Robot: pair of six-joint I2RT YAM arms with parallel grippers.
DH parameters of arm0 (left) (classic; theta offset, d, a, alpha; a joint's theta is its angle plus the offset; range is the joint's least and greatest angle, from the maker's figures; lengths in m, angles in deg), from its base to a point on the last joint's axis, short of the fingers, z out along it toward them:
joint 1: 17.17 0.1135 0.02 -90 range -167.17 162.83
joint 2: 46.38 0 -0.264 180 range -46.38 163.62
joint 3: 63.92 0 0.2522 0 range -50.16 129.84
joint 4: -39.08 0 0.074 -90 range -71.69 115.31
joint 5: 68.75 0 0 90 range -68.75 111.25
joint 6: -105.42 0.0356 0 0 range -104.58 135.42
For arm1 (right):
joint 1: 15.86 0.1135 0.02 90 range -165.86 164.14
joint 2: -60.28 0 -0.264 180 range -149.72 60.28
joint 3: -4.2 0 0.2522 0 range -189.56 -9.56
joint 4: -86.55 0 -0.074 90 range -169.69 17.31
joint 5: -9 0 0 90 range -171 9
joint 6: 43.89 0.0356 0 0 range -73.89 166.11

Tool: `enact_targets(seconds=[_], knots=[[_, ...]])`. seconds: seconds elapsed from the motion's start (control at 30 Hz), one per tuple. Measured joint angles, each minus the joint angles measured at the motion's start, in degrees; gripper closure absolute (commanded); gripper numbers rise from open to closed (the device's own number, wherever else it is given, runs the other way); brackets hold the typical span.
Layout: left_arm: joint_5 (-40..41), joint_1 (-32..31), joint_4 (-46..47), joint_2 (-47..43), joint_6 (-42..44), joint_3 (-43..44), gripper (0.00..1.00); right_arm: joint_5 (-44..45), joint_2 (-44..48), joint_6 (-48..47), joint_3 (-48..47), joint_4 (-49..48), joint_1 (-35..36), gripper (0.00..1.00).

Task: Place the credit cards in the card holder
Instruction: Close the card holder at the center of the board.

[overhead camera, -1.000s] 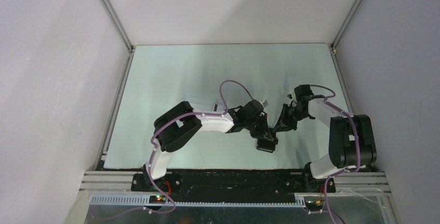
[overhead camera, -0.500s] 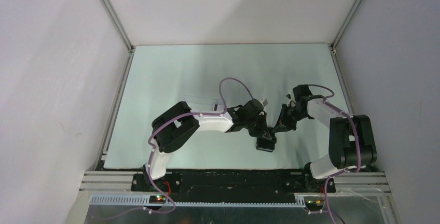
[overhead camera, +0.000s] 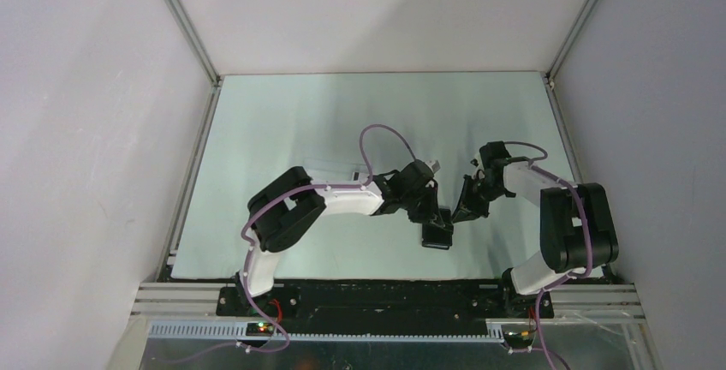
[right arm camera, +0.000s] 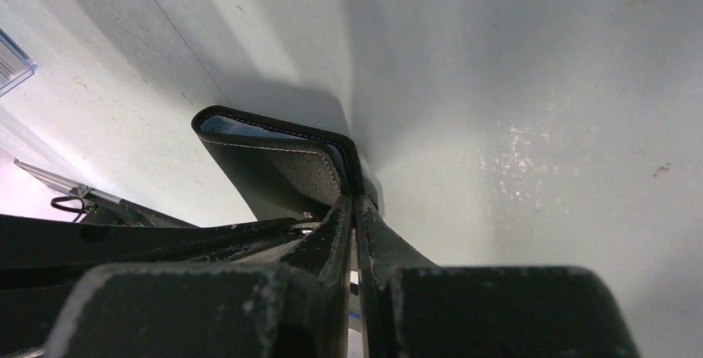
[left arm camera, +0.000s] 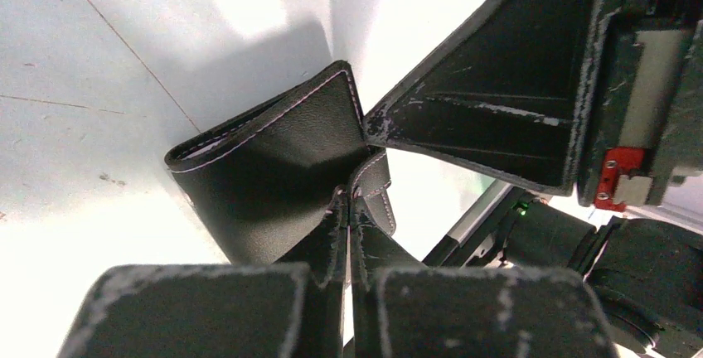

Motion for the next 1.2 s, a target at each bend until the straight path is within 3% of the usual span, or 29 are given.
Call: enact_targets(seconds=[0.43,0.67,0.9,1.2], knots=[[1.2,0.3,-2.6,0.0,1.8,2.0,1.00,-0.3,0.1,0.0,0.0,0.0,0.3,0.92],[1.5,0.4,-3.7,0.0,2.5,2.1,1.00,-0.5,5.5,-0.7,0.0,0.8,1.0,0.92],[1.6,0.4,-4.1,0.0,2.6,2.1,1.00,-1.2,7.6,-1.2,-0.1,1.2,3.3,1.00],[1.5,0.4,-4.1,0.3,2.6,2.1,1.00,-1.6,6.1,-1.3,0.4,0.2,4.7,1.00]])
